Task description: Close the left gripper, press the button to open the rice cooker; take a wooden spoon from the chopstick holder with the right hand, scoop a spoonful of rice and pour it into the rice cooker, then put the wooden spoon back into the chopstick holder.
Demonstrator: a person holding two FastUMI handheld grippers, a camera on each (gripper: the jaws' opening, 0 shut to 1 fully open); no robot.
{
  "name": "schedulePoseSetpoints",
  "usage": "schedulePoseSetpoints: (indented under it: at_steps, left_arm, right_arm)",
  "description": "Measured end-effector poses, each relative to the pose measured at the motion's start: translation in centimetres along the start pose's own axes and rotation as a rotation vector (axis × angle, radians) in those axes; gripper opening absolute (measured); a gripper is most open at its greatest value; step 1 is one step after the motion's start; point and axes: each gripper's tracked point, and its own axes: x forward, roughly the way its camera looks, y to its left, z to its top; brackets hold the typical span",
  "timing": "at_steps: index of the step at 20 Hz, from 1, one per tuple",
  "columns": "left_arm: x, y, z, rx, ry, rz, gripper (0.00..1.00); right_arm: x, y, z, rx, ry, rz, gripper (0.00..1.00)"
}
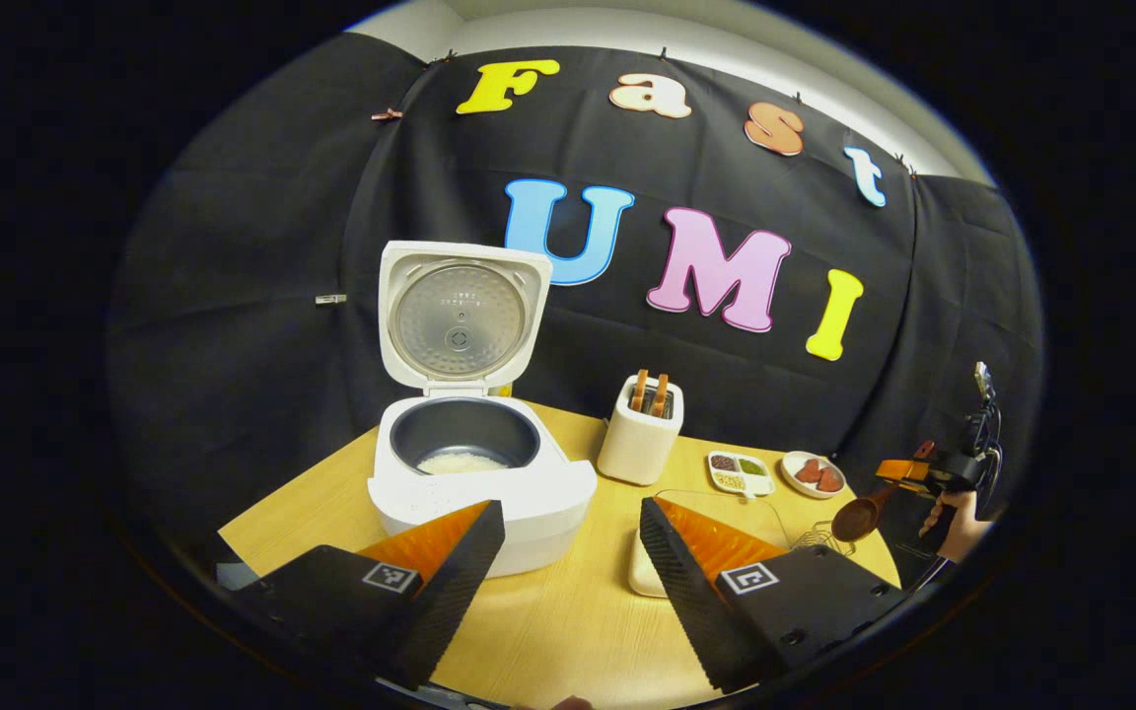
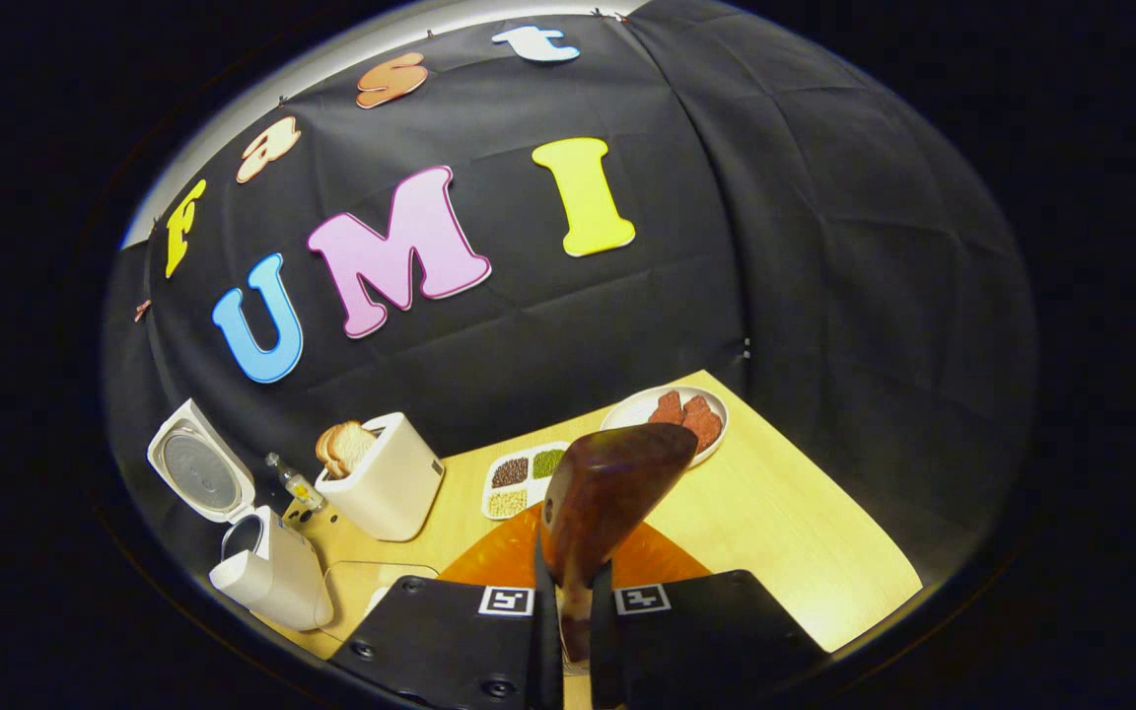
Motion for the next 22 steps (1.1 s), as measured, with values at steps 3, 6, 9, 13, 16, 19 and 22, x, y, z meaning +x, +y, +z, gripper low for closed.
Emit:
schedulePoseSetpoints:
  at_steps: [3,6,9,13,16,19,22]
  left_arm:
    - [-0.4,-1.1,0.3,0.007,-0.004,0.032,0.96]
    - [-0.5,-1.1,0.3,0.026,-0.004,0.069,0.95]
    - [-0.8,-0.7,0.7,0.035,-0.008,0.095,0.96]
    - [-0.9,0.3,1.7,0.031,-0.026,0.132,0.96]
    - [-1.1,1.7,4.1,0.019,-0.071,0.173,0.96]
    - [-1.2,3.7,8.2,0.071,-0.142,0.234,0.95]
    - [-0.4,5.0,12.6,0.109,-0.181,0.242,0.96]
  right_arm:
    - [1.5,-0.7,-2.0,0.006,0.061,0.024,0.15]
    - [2.8,-1.0,-4.1,-0.005,0.096,0.025,0.15]
    - [3.5,-1.3,-5.8,0.034,0.124,0.002,0.15]
    - [4.0,-1.7,-6.4,0.044,0.138,-0.014,0.19]
    - [3.1,-2.7,-5.7,0.003,0.112,-0.055,0.49]
    - [0.7,-3.4,-4.2,-0.145,0.056,-0.074,1.00]
    - [-2.9,-3.3,-2.1,-0.282,-0.019,-0.081,0.99]
